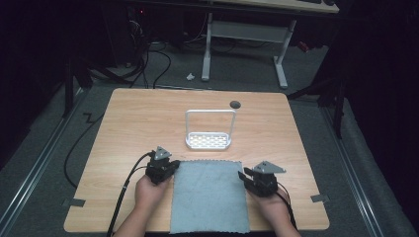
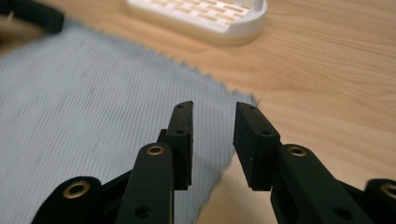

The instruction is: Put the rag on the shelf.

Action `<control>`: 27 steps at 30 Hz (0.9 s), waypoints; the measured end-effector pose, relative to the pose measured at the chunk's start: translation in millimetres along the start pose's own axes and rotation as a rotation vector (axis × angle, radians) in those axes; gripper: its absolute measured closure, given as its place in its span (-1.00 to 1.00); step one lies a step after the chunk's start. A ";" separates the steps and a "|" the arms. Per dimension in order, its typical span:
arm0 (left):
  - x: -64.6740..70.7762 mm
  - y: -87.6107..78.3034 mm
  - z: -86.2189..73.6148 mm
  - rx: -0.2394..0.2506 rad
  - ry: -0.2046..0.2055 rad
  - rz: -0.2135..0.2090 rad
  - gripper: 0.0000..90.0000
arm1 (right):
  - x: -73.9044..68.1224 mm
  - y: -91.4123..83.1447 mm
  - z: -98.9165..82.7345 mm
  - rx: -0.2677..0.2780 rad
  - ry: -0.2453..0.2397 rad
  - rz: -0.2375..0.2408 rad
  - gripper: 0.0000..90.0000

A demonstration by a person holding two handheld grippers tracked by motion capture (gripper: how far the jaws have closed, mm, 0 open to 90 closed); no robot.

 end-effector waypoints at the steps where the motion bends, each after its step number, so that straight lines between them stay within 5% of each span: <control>1: -0.1 0.0 0.0 -0.001 -0.001 -0.001 0.97 | 3.9 6.7 4.4 -0.006 0.021 -0.005 0.51; 8: -0.5 0.0 -0.1 -0.002 -0.004 -0.004 0.97 | 26.4 38.5 12.5 -0.073 0.061 -0.083 0.35; 11: -0.6 0.0 -0.1 -0.003 -0.008 -0.006 0.97 | 26.9 43.0 9.1 -0.101 0.043 -0.092 0.37; 22: -0.7 0.0 -0.2 -0.003 -0.012 -0.007 0.97 | 18.7 44.6 7.3 -0.080 -0.002 -0.063 0.93; 27: -0.8 0.0 -0.2 -0.002 -0.015 -0.010 0.97 | 17.3 45.2 7.5 -0.080 -0.011 -0.058 0.99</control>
Point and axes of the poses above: each handheld gripper's, and its own axes: y roughly forward along the jaws, z roughly out of its top, x roughly to its right, the point moved 6 cm from there along y, roughly forward along the jaws, and after that the axes turned 8 degrees about z, right-handed, at the moved point
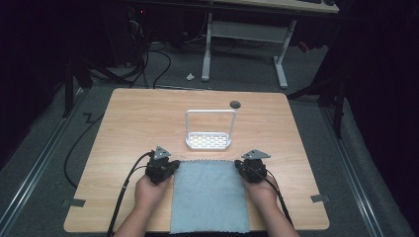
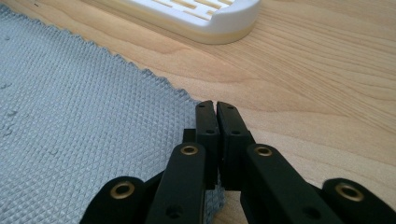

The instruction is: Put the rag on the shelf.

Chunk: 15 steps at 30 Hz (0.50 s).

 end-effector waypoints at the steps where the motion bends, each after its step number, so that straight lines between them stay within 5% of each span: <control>1: 0.0 -0.1 -0.1 0.000 0.002 0.002 0.97 | 0.1 -0.5 0.0 0.002 0.003 0.000 0.99; 15: 2.0 -10.1 0.5 0.082 0.016 -0.016 0.99 | -11.8 -31.8 0.6 0.165 -0.027 0.030 0.99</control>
Point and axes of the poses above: each handheld gripper's, and its own axes: y roughly forward along the jaws, z roughly out of its top, x roughly to its right, the point moved 6 cm from there along y, roughly forward along the jaws, and after that the axes turned 8 degrees about z, right-handed, at the moved point
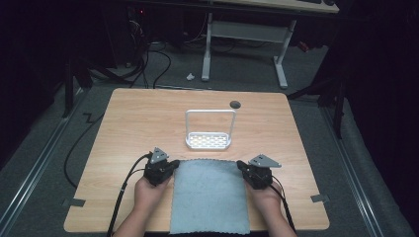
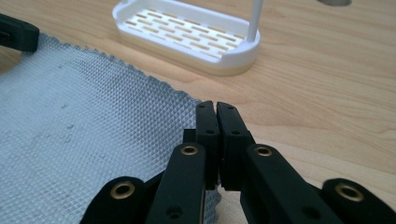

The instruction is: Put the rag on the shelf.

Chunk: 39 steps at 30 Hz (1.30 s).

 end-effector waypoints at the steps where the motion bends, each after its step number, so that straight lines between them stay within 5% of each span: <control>1: 0.3 -1.8 0.6 0.011 -0.008 -0.004 0.99 | -0.3 -1.9 1.0 0.010 0.006 0.005 0.99; 5: 1.9 -10.7 2.8 0.058 -0.063 -0.018 0.99 | -2.1 -7.9 4.5 0.043 -0.003 0.007 0.99; 11: 13.2 -28.5 15.0 0.159 -0.056 -0.007 0.99 | -8.9 -25.5 17.7 0.130 -0.031 0.005 0.98; 22: 16.8 -44.3 33.2 0.240 -0.065 -0.025 0.99 | -14.1 -40.9 39.2 0.203 -0.059 0.001 0.98; 39: 19.6 -85.1 87.4 0.414 -0.032 -0.007 0.99 | -13.5 -73.2 91.9 0.339 -0.098 -0.031 0.99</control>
Point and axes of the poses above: each handheld gripper's, and its own axes: y roughly forward along the jaws, z roughly out of its top, x roughly to its right, the point moved 6 cm from there along y, roughly forward along the jaws, and after that the axes turned 8 degrees about z, right-handed, at the moved point
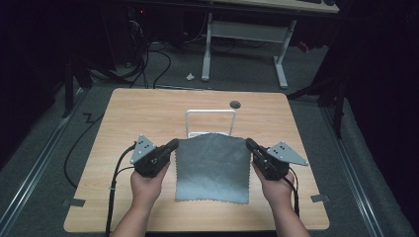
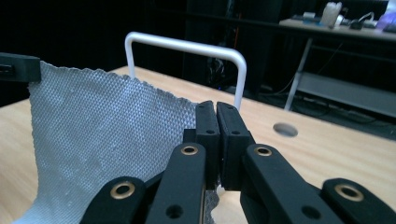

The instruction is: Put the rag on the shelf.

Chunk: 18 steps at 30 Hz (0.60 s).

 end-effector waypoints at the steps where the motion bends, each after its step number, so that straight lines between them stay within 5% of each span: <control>1: 0.4 -1.0 3.9 0.007 0.004 0.000 0.99 | -0.1 -0.5 3.3 0.005 -0.001 0.000 0.99; 18: -1.2 -11.2 60.3 0.108 0.055 0.023 0.99 | 5.3 -6.9 46.7 0.089 -0.021 -0.017 0.99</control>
Point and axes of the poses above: each handheld gripper's, and its own axes: y roughly forward along the jaws, z roughly out of its top, x roughly to its right, the point moved 6 cm from there along y, roughly forward along the jaws, and after that the axes turned 8 degrees about z, right-handed, at the moved point
